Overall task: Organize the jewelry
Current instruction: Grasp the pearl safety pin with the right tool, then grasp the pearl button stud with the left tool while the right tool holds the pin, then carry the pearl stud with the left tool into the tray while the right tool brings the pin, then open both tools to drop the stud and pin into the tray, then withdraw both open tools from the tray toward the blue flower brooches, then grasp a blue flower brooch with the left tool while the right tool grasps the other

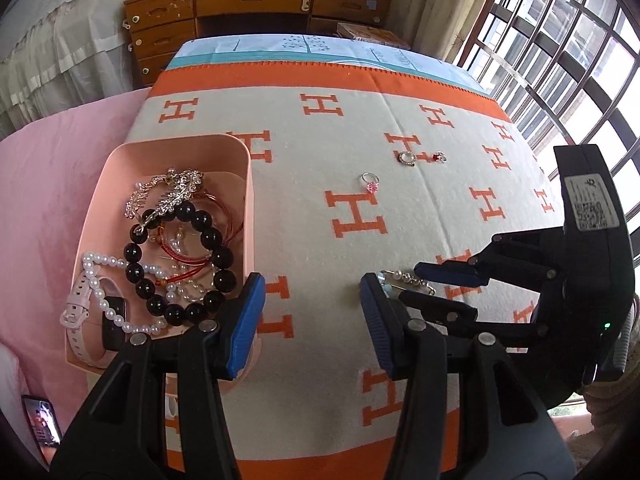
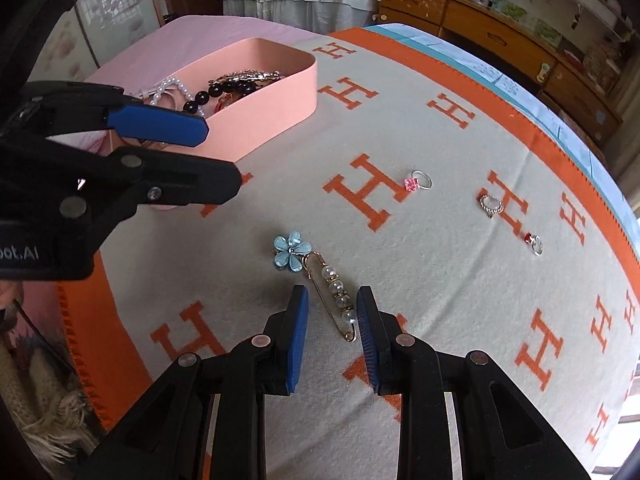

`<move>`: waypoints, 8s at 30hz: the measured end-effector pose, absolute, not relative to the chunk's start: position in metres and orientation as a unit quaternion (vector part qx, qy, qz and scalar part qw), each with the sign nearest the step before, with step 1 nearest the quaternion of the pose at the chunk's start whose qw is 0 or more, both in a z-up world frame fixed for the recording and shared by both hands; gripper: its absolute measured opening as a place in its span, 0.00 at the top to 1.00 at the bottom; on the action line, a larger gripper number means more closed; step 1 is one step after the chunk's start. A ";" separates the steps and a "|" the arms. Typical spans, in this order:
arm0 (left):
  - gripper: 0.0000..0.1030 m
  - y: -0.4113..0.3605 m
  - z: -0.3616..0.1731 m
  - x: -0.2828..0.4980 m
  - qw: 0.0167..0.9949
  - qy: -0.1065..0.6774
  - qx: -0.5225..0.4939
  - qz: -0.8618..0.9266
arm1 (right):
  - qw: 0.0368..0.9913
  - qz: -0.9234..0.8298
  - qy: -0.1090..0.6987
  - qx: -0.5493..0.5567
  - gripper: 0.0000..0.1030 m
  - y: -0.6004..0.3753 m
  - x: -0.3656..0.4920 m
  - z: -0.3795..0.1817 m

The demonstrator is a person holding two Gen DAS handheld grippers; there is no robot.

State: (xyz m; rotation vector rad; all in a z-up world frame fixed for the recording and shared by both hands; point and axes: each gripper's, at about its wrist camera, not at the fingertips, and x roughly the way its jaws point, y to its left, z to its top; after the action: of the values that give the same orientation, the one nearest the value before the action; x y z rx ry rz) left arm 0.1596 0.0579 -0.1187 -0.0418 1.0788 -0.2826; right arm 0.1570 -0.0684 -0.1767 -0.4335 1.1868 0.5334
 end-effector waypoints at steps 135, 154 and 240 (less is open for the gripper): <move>0.85 0.201 -0.085 0.218 0.832 0.548 -0.079 -0.025 | 0.798 0.272 0.533 0.075 0.93 0.035 0.209 -0.075; 0.59 0.197 -0.108 0.206 0.823 0.558 -0.090 -0.049 | 0.747 0.292 0.592 0.080 0.82 0.042 0.211 -0.120; 0.59 -0.013 -0.163 0.139 0.837 0.463 0.136 -0.259 | 0.877 0.187 0.431 -0.103 0.80 -0.184 0.011 -0.156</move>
State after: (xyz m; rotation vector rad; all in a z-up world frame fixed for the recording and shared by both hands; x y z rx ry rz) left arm 0.1386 -0.0130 -0.1628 0.2873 0.9805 -0.5486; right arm 0.0106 -0.1845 -0.1562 -0.2150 0.8999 0.3892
